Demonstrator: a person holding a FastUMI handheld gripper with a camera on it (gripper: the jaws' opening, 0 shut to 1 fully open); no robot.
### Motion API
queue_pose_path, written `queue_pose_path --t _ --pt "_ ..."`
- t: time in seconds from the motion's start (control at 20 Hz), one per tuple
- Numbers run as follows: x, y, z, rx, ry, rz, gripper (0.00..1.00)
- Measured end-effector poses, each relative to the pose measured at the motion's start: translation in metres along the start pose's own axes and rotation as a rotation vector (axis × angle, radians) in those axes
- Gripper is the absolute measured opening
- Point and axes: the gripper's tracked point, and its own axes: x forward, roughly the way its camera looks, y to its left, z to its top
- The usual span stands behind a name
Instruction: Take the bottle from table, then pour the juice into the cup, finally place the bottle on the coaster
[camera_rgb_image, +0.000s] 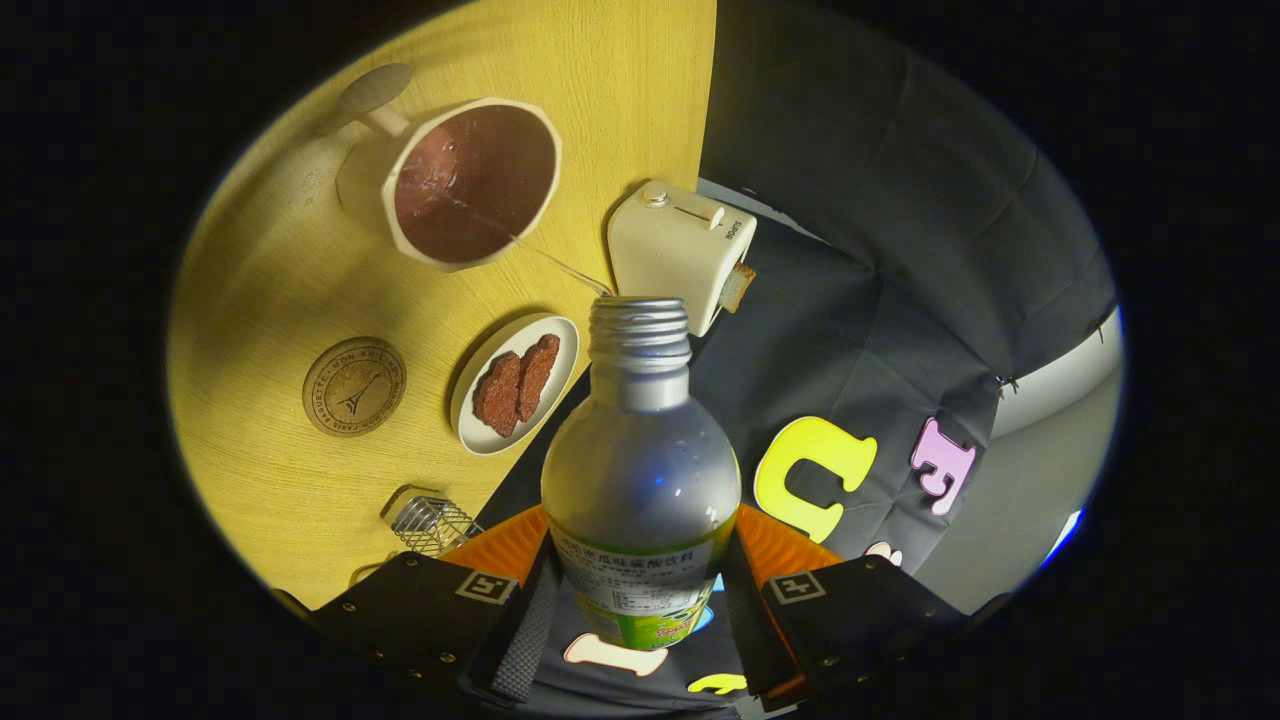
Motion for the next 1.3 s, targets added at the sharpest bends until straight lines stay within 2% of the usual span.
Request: queue_pose_path --t 1.3 --pt "-0.0091 0.0039 0.007 -0.015 -0.022 0.007 0.76"
